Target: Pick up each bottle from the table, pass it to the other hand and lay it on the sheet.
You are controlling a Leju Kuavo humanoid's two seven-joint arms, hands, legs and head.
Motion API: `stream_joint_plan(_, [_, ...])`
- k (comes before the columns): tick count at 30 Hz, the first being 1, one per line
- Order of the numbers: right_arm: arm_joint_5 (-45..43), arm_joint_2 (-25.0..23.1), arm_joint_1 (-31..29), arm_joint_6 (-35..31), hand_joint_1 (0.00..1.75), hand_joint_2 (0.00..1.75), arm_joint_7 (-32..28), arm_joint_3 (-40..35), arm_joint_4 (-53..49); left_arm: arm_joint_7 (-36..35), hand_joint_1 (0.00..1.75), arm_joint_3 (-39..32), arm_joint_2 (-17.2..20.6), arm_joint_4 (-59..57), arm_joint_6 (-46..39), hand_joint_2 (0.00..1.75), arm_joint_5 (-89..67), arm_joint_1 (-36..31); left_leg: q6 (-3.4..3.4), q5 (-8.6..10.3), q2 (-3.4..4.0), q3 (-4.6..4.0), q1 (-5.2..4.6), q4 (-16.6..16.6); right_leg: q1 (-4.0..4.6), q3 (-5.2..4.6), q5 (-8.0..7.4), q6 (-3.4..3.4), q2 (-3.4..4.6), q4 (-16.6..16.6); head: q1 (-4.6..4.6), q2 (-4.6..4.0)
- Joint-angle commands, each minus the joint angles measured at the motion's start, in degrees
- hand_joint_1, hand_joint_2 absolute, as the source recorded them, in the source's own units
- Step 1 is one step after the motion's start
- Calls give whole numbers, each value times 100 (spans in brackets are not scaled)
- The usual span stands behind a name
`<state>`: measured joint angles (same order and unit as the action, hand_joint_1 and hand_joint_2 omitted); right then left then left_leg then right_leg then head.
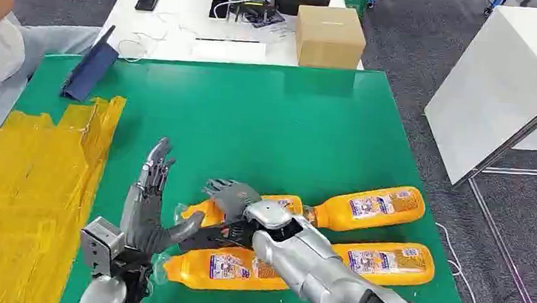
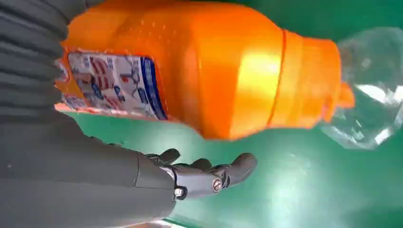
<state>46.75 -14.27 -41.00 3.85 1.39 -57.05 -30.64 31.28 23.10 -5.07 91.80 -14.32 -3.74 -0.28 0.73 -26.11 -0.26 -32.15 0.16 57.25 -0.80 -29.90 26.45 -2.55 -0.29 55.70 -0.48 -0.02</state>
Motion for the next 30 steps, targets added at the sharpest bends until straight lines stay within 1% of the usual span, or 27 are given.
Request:
stream_joint_plan(1, [-6, 464, 128, -107, 0, 175, 200, -277, -21, -17, 0, -285, 36, 184, -68, 175, -120, 171, -3, -3, -6, 14, 7, -4, 8, 20, 2, 8, -6, -11, 0, 0])
stream_joint_plan(7, [-26, 529, 237, -145, 0, 175, 243, -146, 83, -18, 0, -255, 37, 220, -108, 175, -152, 197, -3, 0, -9, 12, 6, -5, 6, 18, 1, 8, -10, -11, 0, 0])
stream_joint_plan(17, [161, 635, 312, -335, 0, 175, 489, 54, 52, -61, 0, -267, 34, 347, -183, 175, -218, 300, -3, 0, -10, 24, 6, -6, 7, 28, 1, 8, -10, -13, 0, 0])
stream_joint_plan(30, [161, 643, 314, -335, 0, 175, 489, 56, 56, -61, 0, -269, 37, 346, -184, 175, -218, 304, -2, 2, -7, 34, 3, -4, 3, 35, -1, 5, -7, -10, -2, 0])
